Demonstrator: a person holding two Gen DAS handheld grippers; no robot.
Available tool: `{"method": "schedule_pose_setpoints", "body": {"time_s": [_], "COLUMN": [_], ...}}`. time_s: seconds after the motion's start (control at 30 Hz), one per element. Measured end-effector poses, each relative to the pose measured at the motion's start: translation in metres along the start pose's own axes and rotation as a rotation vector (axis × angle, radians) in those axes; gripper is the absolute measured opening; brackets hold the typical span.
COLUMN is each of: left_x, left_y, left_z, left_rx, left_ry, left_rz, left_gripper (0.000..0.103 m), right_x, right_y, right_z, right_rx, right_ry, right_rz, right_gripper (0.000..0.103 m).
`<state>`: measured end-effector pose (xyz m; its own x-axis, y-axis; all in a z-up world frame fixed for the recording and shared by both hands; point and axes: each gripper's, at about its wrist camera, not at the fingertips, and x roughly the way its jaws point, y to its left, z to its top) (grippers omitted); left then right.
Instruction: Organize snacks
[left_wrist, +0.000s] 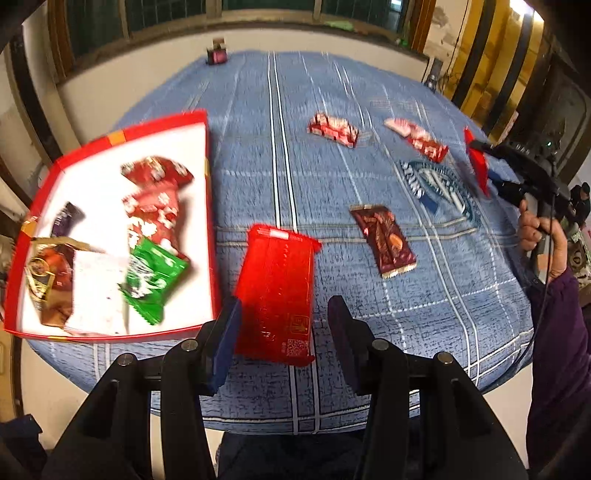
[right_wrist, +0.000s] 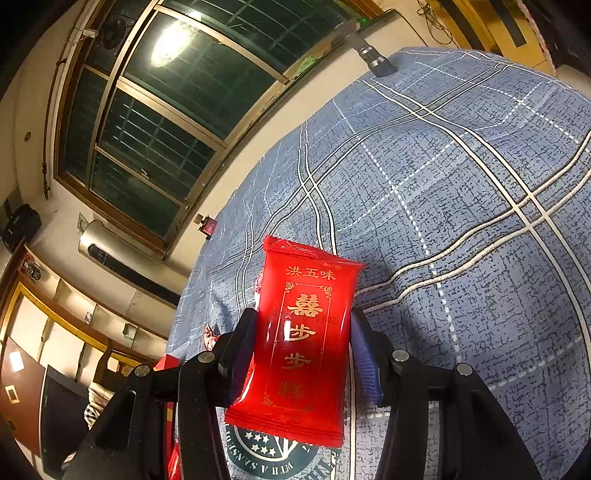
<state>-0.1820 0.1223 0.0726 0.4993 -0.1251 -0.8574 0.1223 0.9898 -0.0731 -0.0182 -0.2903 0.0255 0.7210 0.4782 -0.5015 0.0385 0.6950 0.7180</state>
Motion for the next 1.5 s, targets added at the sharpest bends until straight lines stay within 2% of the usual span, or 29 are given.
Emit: {"method": "schedule_pose_setpoints", "body": {"time_s": [0.3, 0.33, 0.37, 0.43, 0.57, 0.63, 0.77, 0.83, 0.9, 0.97, 1.03, 1.17, 1.37, 1.5], "left_x": [0.026, 0.027, 0.029, 0.033, 0.039, 0.037, 0.032, 0.031, 0.032, 0.032, 0.03, 0.018, 0.036, 0.055], "left_y": [-0.002, -0.002, -0.004, -0.008, -0.016, -0.014, -0.018, -0.035, -0.049, -0.051, -0.042, -0.03, -0.031, -0.031], "left_z": [0.019, 0.02, 0.022, 0.022, 0.022, 0.021, 0.018, 0.013, 0.013, 0.016, 0.02, 0.02, 0.025, 0.025], "left_rx": [0.033, 0.04, 0.052, 0.079, 0.092, 0.074, 0.036, 0.063, 0.098, 0.086, 0.026, -0.075, -0.203, -0.296], "left_ry": [0.046, 0.051, 0.058, 0.064, 0.049, 0.038, 0.037, 0.038, 0.034, 0.034, 0.045, 0.013, 0.07, 0.127], "left_rz": [-0.032, -0.046, -0.077, -0.121, -0.1, -0.144, -0.309, -0.339, -0.322, -0.278, -0.218, -0.126, -0.08, -0.081], "left_gripper": [0.054, 0.06, 0.071, 0.083, 0.086, 0.086, 0.086, 0.086, 0.086, 0.086, 0.086, 0.086, 0.086, 0.086], "right_x": [-0.004, -0.004, -0.004, -0.004, -0.004, -0.003, -0.001, -0.001, -0.002, -0.002, -0.002, -0.002, -0.005, -0.004], "right_y": [0.002, 0.002, 0.003, 0.003, 0.004, 0.003, 0.003, 0.004, 0.004, 0.002, 0.001, 0.003, 0.001, 0.002], "right_z": [-0.003, -0.003, -0.003, -0.003, -0.002, -0.002, -0.002, -0.001, -0.001, -0.001, -0.002, -0.001, -0.001, -0.001], "right_rx": [-0.001, -0.002, -0.002, -0.005, -0.006, -0.002, -0.007, -0.011, -0.01, -0.004, 0.001, -0.009, 0.001, -0.001], "right_ry": [0.002, 0.004, 0.004, 0.003, -0.004, -0.002, 0.004, 0.0, -0.003, -0.004, 0.0, 0.002, -0.006, -0.001], "right_rz": [0.017, 0.016, 0.014, 0.009, 0.001, 0.0, -0.005, -0.008, -0.009, -0.012, -0.006, 0.001, 0.011, 0.019], "right_gripper": [0.051, 0.051, 0.051, 0.051, 0.051, 0.051, 0.051, 0.051, 0.051, 0.051, 0.051, 0.051, 0.051, 0.052]}}
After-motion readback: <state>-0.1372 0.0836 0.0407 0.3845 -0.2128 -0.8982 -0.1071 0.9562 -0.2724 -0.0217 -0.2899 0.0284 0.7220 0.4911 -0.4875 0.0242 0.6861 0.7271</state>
